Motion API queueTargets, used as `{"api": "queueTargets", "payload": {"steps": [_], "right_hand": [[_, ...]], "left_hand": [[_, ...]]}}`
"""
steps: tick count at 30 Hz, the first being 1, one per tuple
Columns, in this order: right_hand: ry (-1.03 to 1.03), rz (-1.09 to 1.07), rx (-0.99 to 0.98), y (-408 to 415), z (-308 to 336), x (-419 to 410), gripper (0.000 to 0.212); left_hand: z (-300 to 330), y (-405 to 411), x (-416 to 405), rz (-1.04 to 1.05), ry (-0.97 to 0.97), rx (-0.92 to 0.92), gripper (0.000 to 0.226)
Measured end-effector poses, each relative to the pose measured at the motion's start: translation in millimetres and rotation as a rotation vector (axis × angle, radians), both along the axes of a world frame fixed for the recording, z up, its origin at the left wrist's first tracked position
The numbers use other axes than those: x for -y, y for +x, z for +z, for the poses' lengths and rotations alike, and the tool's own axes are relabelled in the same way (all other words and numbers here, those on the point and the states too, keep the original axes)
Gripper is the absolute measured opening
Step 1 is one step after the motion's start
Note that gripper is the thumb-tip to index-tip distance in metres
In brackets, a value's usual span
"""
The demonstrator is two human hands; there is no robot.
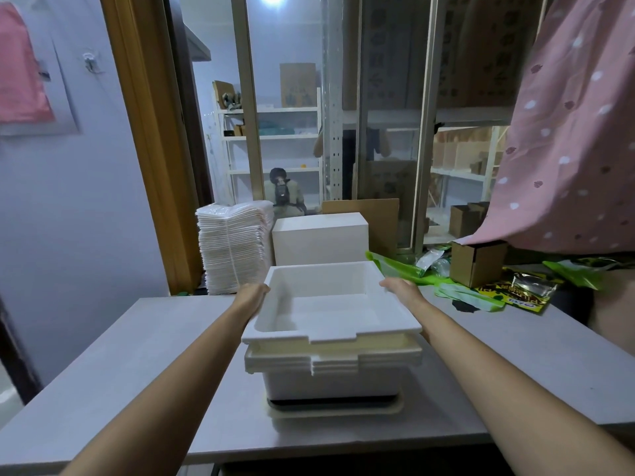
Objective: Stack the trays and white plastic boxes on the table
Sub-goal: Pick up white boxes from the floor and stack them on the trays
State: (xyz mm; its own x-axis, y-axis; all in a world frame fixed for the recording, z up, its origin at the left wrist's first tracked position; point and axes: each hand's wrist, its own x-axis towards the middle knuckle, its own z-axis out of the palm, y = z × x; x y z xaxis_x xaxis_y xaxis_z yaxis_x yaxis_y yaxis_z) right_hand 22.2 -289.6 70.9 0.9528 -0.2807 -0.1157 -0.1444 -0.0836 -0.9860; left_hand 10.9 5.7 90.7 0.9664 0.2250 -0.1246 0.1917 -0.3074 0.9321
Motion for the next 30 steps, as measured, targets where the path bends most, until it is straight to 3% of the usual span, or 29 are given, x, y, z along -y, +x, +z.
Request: {"api": "queueTargets", "payload": {"steps": [2,4,7,15,20,30], "right_hand": [[-0.026,-0.007,-0.017,1,-5,0,0.012],[-0.047,-0.010,-0.029,-1,-10,-1,0.035],[-0.099,0.001,-0.051,-5,-18,-2,0.046],[-0.061,0.053,-0.059,-15,-20,0,0.035],[-0.059,0.072,-0.044,-19,-18,-2,0.034],[-0.023,0.054,-0.034,-21,-19,-2,0.035]], "left_hand": [[-9,3,-2,-0.018,-0.004,0.027,0.027],[-15,3,-4,-0.037,-0.018,0.027,0.038],[-19,2,-6,-0.068,-0.028,0.008,0.043],[-16,-5,-2,-0.118,0.035,0.039,0.023],[-18,-6,-3,-0.126,0.038,0.048,0.023],[-17,-12,-7,-0.163,-0.161,-0.017,0.031]]}}
